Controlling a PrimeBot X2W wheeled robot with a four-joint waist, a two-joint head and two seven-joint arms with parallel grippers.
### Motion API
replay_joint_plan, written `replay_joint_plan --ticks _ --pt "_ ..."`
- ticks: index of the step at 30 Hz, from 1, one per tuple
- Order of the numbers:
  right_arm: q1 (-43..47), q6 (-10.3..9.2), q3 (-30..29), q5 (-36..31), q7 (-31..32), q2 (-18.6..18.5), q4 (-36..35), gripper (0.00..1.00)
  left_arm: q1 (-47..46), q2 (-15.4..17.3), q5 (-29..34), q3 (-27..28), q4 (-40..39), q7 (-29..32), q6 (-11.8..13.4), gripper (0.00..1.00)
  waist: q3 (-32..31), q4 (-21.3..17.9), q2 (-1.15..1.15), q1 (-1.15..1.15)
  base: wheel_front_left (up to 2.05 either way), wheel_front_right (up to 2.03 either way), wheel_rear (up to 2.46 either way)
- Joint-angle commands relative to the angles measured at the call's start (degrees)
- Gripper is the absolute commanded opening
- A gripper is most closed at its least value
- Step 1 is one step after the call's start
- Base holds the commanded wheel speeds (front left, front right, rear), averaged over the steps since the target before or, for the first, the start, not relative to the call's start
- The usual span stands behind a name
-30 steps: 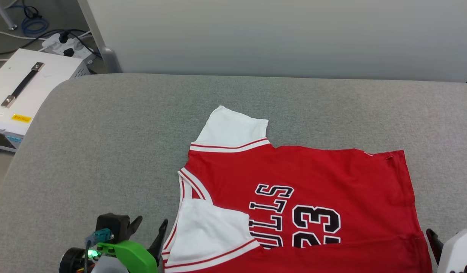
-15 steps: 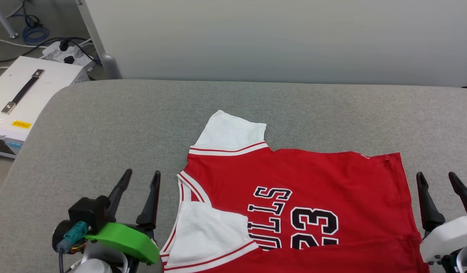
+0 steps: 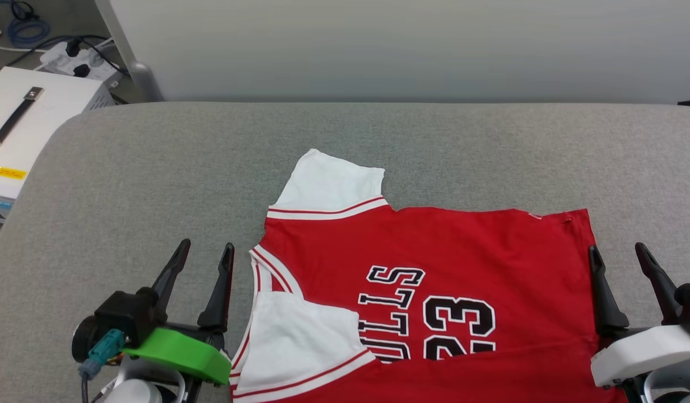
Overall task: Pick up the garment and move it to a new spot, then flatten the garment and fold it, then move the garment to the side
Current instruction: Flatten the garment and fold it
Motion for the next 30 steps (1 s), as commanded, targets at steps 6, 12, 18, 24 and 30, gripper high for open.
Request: replay_joint_plan --ticks 6,12,18,24,30 --pt "-3.0 -0.04 1.6 -0.8 0.0 0.7 -1.4 1.0 -7.8 1.8 0.7 -0.1 1.8 1.9 -3.9 1.0 6.1 -4.4 0.0 0.0 0.0 0.0 0.0" --pt "-5.5 -0.04 3.0 -1.3 0.1 1.4 -2.7 1.0 -20.1 6.3 -1.3 -2.8 3.4 13.9 -7.4 1.0 11.7 -8.2 0.0 0.0 0.0 0.0 0.0" --pt "-8.1 -0.04 4.8 -1.6 -0.5 2.0 -3.1 1.0 -35.3 11.7 -6.0 -9.1 7.0 30.0 -8.5 1.0 16.8 -11.8 0.0 0.0 0.0 0.0 0.0" --pt "-10.2 -0.04 7.0 -1.3 -1.9 2.3 -2.2 1.0 -48.9 17.1 -14.0 -17.9 12.0 43.2 -8.6 1.0 21.0 -15.3 0.0 0.0 0.0 0.0 0.0" --pt "-12.0 -0.04 9.6 1.1 -4.5 2.4 0.3 1.0 -58.9 21.4 -18.6 -25.4 21.2 53.4 -8.6 1.0 24.3 -19.5 0.0 0.0 0.0 0.0 0.0"
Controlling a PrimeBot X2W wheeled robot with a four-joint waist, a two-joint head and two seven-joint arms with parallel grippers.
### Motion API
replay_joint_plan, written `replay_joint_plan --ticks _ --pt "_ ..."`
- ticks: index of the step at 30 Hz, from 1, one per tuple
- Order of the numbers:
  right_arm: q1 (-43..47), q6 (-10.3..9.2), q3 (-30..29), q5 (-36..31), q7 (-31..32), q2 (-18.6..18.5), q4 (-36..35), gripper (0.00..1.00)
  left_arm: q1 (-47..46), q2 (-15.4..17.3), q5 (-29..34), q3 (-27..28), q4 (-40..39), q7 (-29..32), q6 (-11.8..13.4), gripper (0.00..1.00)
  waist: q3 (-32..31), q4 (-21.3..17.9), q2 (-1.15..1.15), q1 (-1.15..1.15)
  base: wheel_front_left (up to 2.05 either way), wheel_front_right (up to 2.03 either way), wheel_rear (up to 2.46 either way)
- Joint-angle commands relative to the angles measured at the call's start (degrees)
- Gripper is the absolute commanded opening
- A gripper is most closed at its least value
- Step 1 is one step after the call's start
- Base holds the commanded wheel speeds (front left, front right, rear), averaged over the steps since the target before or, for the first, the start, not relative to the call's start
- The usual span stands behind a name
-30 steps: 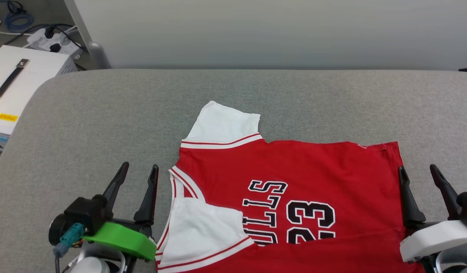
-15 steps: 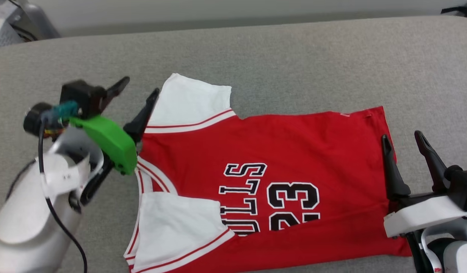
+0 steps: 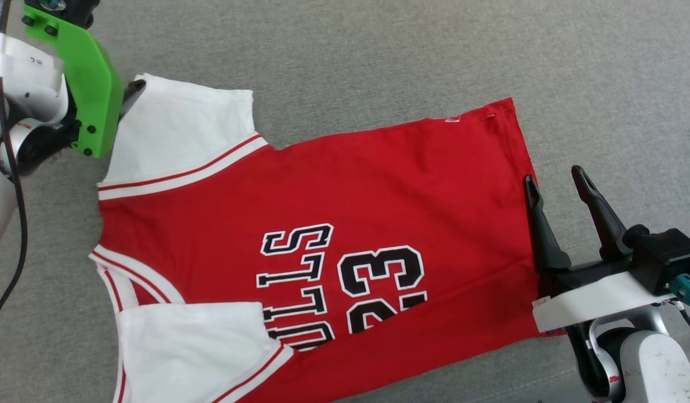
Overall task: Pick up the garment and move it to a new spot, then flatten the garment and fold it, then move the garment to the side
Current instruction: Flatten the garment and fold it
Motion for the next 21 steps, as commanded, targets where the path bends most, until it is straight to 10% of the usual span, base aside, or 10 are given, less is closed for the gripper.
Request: replay_joint_plan --ticks 1,12,14,21 --pt "-1.0 -0.04 0.2 0.7 -0.8 0.0 0.6 1.0 -1.6 0.8 -0.8 -0.7 1.6 0.6 -0.1 1.0 3.4 -3.8 0.0 -0.01 0.0 0.0 0.0" --pt "-1.5 -0.04 1.2 1.9 -2.8 0.0 3.0 1.0 -2.9 2.2 -2.3 -4.7 9.8 2.0 -0.1 1.0 4.7 -5.4 0.0 -0.01 0.0 0.0 0.0" --pt "-1.5 -0.04 1.2 1.9 -2.7 0.0 3.2 1.0 -2.3 2.1 -3.4 -5.2 10.7 2.8 -0.1 0.0 4.5 -5.2 0.0 -0.01 0.0 0.0 0.0" --pt "-1.6 -0.04 0.3 0.4 -1.2 0.0 2.8 1.0 -0.1 0.8 -6.4 -5.3 11.7 -0.8 -0.1 0.0 1.9 -3.4 0.0 -0.01 0.0 0.0 0.0"
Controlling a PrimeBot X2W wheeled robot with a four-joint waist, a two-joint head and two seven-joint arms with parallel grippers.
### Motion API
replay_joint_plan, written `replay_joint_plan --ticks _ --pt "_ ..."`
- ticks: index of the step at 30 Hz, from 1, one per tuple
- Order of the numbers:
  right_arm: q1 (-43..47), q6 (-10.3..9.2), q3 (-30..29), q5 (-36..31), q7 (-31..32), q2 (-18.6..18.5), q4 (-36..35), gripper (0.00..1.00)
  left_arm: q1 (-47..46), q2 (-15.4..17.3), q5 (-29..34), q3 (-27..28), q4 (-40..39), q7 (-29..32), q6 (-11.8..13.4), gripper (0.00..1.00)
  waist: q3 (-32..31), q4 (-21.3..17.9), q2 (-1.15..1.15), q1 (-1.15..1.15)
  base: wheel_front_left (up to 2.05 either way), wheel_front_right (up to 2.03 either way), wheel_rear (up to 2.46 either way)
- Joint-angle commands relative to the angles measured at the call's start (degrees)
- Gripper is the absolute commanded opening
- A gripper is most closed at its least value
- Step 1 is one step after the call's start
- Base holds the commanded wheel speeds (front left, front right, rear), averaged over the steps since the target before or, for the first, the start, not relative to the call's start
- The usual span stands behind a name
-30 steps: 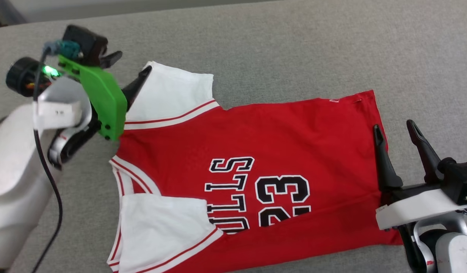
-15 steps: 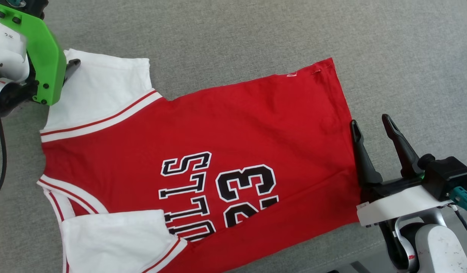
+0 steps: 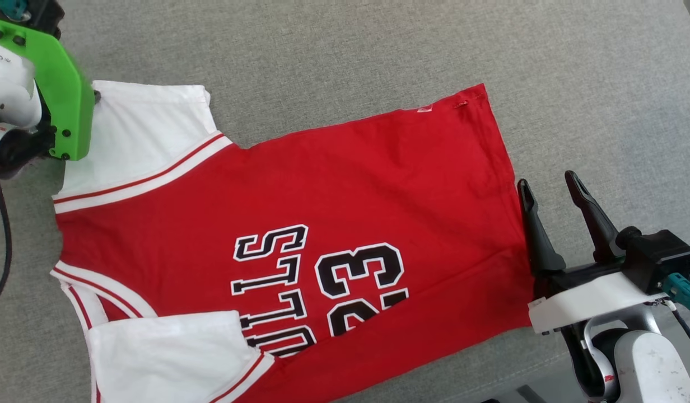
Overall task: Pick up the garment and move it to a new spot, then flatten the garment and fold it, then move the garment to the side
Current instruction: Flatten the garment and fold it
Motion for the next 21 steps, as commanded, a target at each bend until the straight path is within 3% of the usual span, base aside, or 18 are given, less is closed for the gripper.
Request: replay_joint_plan --ticks 1,12,21 --pt "-1.2 -0.04 -0.3 -0.7 0.4 0.0 -0.3 1.0 2.6 -0.3 -0.6 -0.6 1.0 -0.9 -0.1 0.0 -1.7 1.2 0.0 0.0 0.0 0.0 0.0" --pt "-0.1 -0.04 -2.9 -4.1 10.1 -1.7 -2.4 1.0 7.2 -0.8 -2.8 -0.2 -5.0 -13.4 -0.1 0.0 -8.7 7.1 0.0 0.0 0.0 0.0 0.0" --pt "-0.8 -0.04 -3.1 -0.4 26.5 -9.8 -3.5 1.0 13.0 0.2 -3.9 -0.1 -16.0 -15.2 3.8 0.0 -11.7 13.0 0.0 0.0 0.0 0.0 0.0"
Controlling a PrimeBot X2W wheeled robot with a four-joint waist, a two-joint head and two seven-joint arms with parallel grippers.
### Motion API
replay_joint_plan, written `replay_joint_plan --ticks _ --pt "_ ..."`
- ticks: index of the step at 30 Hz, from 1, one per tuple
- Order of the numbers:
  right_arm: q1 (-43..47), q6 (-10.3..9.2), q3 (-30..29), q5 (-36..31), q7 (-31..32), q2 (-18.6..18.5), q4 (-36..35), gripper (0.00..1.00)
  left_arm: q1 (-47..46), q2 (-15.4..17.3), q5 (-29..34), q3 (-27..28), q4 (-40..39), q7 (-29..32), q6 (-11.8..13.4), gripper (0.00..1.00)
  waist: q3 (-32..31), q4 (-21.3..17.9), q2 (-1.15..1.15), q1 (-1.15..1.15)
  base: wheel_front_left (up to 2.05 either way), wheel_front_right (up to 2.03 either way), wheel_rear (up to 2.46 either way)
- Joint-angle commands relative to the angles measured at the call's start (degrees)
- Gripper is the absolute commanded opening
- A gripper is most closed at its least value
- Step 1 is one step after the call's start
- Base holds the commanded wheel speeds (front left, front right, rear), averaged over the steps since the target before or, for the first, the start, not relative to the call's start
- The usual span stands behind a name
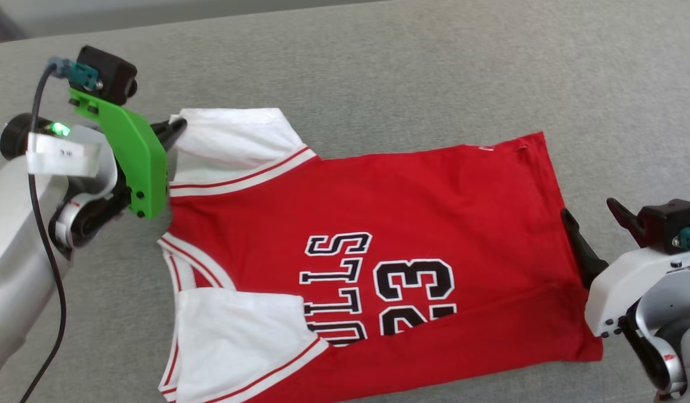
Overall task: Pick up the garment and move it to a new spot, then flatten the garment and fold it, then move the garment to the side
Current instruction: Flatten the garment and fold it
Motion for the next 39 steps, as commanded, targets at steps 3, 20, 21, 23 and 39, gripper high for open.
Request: replay_joint_plan --ticks 3,20,21,23,39 --pt "-2.9 -0.04 0.5 2.6 7.7 -3.2 -0.2 1.0 3.1 2.0 -0.3 -0.1 -6.0 0.3 2.6 0.0 -1.8 4.3 0.0 0.0 0.0 0.0 0.0" --pt "-22.4 -0.04 0.7 7.5 32.9 -10.8 13.0 1.0 9.7 7.7 1.8 1.9 -30.7 -2.2 13.0 0.0 6.1 10.5 0.0 0.0 0.0 0.0 0.0" --pt "-23.3 -0.04 0.9 7.2 32.8 -11.0 14.2 1.0 9.7 7.7 1.9 2.0 -31.3 -2.3 13.2 0.0 6.6 10.8 0.0 0.0 0.0 0.0 0.0" --pt "-24.7 -0.04 1.2 6.6 32.6 -11.2 16.2 1.0 9.7 7.7 2.2 2.0 -32.3 -2.5 13.5 0.0 7.3 11.4 0.0 0.0 0.0 0.0 0.0" --pt "-26.2 -0.04 5.9 6.7 28.8 -12.3 26.4 0.0 10.3 6.9 2.6 1.2 -32.8 -3.4 13.6 0.0 7.9 12.9 0.0 0.0 0.0 0.0 0.0"
